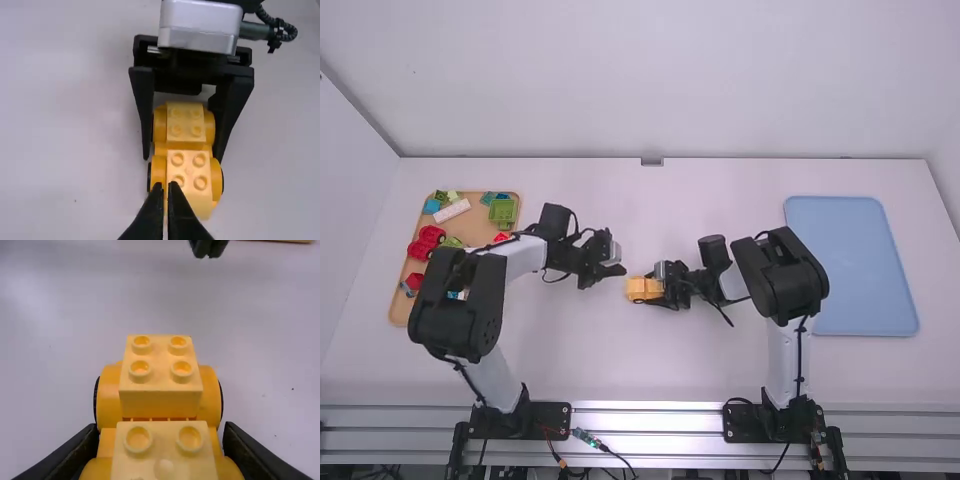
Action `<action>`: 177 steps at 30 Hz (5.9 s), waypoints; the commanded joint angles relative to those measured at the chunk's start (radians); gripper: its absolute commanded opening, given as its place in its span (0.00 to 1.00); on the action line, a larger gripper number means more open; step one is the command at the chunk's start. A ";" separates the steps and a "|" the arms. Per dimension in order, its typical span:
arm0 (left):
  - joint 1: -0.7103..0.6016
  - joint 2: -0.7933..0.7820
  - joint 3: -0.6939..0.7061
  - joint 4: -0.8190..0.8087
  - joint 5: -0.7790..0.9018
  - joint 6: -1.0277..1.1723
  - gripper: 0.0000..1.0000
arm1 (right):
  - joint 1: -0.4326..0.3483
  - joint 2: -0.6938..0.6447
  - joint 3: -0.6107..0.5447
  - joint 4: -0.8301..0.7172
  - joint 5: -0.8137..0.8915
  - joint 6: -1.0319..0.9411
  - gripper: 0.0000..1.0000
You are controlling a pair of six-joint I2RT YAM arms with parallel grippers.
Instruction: Assemble lego blocks to make yellow taxi
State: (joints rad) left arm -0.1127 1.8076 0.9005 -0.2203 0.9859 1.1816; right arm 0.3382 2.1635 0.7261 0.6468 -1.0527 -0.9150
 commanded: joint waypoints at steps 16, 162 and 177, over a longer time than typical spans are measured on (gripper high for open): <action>-0.077 -0.016 -0.263 0.476 -0.091 -0.256 0.02 | 0.003 0.013 0.013 0.000 -0.024 0.002 0.50; -0.082 -0.046 -0.096 0.251 -0.030 -0.143 0.02 | 0.015 0.056 0.070 -0.068 0.000 -0.006 0.29; -0.097 -0.051 -0.317 0.642 -0.063 -0.352 0.02 | 0.015 0.056 0.074 -0.078 -0.015 -0.009 0.29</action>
State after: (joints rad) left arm -0.1997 1.7645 0.6044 0.4030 0.9180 0.8944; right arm 0.3557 2.1990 0.7925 0.5793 -1.0718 -0.9264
